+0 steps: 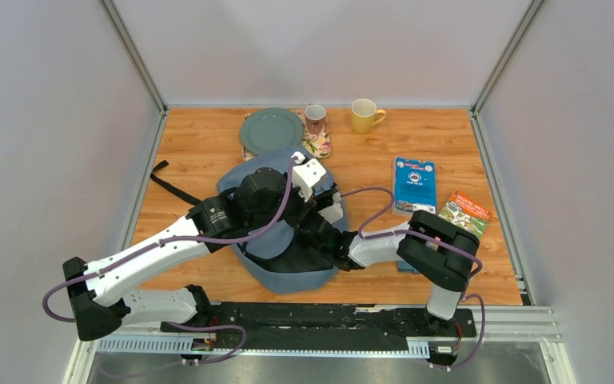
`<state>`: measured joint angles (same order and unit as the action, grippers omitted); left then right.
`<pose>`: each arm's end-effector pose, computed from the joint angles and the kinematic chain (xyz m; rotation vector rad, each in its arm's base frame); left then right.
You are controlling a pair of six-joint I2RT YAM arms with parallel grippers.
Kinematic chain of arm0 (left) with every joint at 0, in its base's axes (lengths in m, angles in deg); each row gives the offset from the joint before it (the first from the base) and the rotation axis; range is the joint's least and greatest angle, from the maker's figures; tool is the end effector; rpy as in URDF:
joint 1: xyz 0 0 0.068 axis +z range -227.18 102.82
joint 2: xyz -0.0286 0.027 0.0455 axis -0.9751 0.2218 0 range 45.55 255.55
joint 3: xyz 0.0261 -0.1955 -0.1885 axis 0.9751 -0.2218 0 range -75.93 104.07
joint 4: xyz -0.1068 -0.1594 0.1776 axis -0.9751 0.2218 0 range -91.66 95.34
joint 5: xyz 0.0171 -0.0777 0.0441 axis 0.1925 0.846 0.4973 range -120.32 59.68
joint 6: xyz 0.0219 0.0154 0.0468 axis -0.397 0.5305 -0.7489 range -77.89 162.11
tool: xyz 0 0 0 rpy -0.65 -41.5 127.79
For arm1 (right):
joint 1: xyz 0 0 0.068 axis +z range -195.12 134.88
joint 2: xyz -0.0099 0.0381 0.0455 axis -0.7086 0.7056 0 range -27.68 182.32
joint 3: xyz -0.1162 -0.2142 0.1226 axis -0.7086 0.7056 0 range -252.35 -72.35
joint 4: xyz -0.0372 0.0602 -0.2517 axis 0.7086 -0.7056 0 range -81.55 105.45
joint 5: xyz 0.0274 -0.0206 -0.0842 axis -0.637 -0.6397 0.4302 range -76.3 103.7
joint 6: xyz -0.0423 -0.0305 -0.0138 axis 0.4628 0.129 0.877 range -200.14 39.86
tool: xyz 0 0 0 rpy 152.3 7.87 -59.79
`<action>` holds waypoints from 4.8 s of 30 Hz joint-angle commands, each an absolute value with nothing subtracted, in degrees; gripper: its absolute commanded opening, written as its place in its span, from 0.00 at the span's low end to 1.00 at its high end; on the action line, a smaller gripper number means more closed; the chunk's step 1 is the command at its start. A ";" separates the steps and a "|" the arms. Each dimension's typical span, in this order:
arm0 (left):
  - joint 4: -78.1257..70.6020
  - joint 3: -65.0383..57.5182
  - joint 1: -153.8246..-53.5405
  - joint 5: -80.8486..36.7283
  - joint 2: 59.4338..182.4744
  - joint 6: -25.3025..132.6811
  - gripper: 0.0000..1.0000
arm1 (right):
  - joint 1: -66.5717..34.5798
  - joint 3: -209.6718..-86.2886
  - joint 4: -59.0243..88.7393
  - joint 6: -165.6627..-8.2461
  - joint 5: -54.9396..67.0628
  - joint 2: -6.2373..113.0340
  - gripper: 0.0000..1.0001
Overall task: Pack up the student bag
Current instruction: Place the book in the student bag, then pick up the book from the center of the board.
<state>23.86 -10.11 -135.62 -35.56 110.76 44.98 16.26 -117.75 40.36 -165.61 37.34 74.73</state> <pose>0.1351 -0.2138 0.3697 0.9037 1.8440 -0.5871 0.1805 0.3010 0.1418 0.7292 2.1613 1.0661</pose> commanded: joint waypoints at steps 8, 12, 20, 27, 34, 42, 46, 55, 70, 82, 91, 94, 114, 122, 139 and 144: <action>17.68 -12.38 -136.07 -38.84 107.07 44.75 0.00 | 15.96 -111.71 29.19 -164.17 31.11 65.75 0.62; 16.80 -13.09 -135.98 -39.55 106.98 45.36 0.00 | 16.05 -113.13 21.89 -163.20 29.00 63.03 0.63; 16.62 -13.88 -135.98 -38.50 106.46 45.80 0.00 | 13.60 -113.29 26.34 -163.64 29.61 65.46 0.35; 17.15 -13.97 -135.98 -35.60 106.90 45.80 0.00 | 12.36 -120.49 32.68 -157.24 27.07 72.42 0.32; 17.76 -14.75 -135.98 -37.87 106.81 45.63 0.00 | 12.45 -116.49 30.66 -151.17 28.99 63.67 0.46; 16.19 -18.27 -135.98 -40.35 105.14 48.08 0.00 | 12.88 -111.46 -2.44 -150.62 39.87 41.33 0.56; 15.31 -18.36 -135.98 -37.18 106.89 49.93 0.00 | 12.71 -110.41 -18.18 -153.52 48.06 29.66 0.59; 15.74 -16.70 -135.98 -23.21 113.40 56.08 0.60 | 12.54 -111.10 -36.83 -152.31 60.54 8.73 0.73; 5.48 4.21 -134.05 -24.53 134.38 56.77 0.75 | -35.43 -119.45 -20.18 -118.03 25.86 21.69 0.92; 0.19 25.31 -124.83 -16.44 166.11 70.75 0.77 | -48.54 -134.82 -12.06 -112.48 19.95 55.01 0.92; -7.36 28.83 -123.41 -10.81 177.11 76.03 0.77 | -54.26 -136.33 -5.03 -108.79 7.29 69.25 0.91; -9.03 29.71 -123.41 -10.29 180.09 77.87 0.78 | -54.35 -135.89 -3.71 -107.83 5.70 71.72 0.91; -7.55 35.43 -124.12 -1.84 186.18 85.88 0.63 | -54.44 -123.50 5.43 -111.78 -11.69 70.14 0.88; -8.25 33.14 -124.73 -0.88 183.01 84.82 0.40 | -54.44 -121.92 7.19 -113.36 -13.45 69.53 0.87; -14.05 30.77 -125.26 3.69 183.45 89.57 0.58 | -54.35 -120.16 9.04 -114.42 -16.18 69.17 0.87; -15.02 30.86 -125.35 3.43 182.57 89.83 0.40 | -54.26 -119.63 9.39 -114.42 -16.62 68.91 0.87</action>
